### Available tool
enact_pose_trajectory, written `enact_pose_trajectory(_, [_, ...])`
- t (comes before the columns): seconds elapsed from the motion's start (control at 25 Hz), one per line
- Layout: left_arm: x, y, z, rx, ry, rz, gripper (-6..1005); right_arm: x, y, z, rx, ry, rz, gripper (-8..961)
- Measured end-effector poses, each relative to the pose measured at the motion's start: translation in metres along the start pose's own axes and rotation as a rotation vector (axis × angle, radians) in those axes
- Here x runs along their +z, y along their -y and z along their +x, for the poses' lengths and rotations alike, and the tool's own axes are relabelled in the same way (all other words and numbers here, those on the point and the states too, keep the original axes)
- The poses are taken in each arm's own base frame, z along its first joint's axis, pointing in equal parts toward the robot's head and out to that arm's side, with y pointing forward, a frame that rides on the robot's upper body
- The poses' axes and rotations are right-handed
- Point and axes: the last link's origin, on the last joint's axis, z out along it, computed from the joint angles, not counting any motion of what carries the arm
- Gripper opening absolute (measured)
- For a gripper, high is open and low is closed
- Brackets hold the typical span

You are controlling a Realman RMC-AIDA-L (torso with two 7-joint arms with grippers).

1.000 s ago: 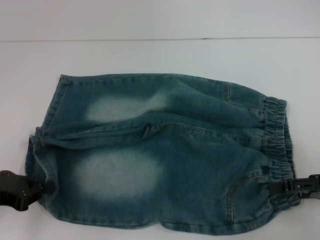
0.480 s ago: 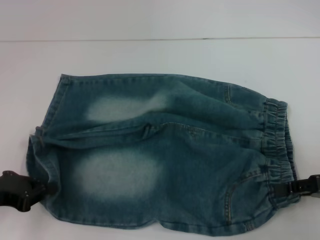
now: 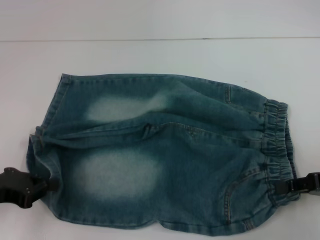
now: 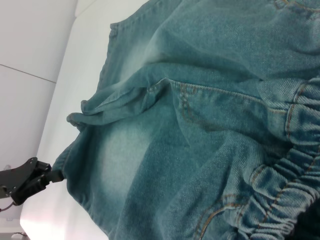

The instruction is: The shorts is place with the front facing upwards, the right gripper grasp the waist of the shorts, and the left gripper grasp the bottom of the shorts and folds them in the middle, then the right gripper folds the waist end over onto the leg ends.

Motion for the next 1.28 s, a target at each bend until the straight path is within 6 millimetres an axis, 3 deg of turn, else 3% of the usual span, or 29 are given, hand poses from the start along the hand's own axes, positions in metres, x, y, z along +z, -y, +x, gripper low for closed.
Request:
enact_pose_trajectory(0.32, [-0.004,0.001,0.006,-0.002,-0.083,0.003,0,-0.012,0.000,-0.007,0.039,0.103,-0.033,48])
enact_pose_trajectory(0.68, [-0.020,0.018,0.029,-0.045,-0.321,0.110,0,-0.021,-0.004,-0.021,0.136,0.326,-0.154,50])
enact_pose_trajectory(1.0, [-0.005,0.042,0.053,-0.145,-0.432,0.223,0,-0.024,-0.002,-0.041,0.268,0.580,-0.262,52])
enact_pose_trajectory(1.28, [0.006,0.058,0.072,-0.211,-0.521,0.282,0,-0.024,0.009,-0.052,0.333,0.736,-0.251,53])
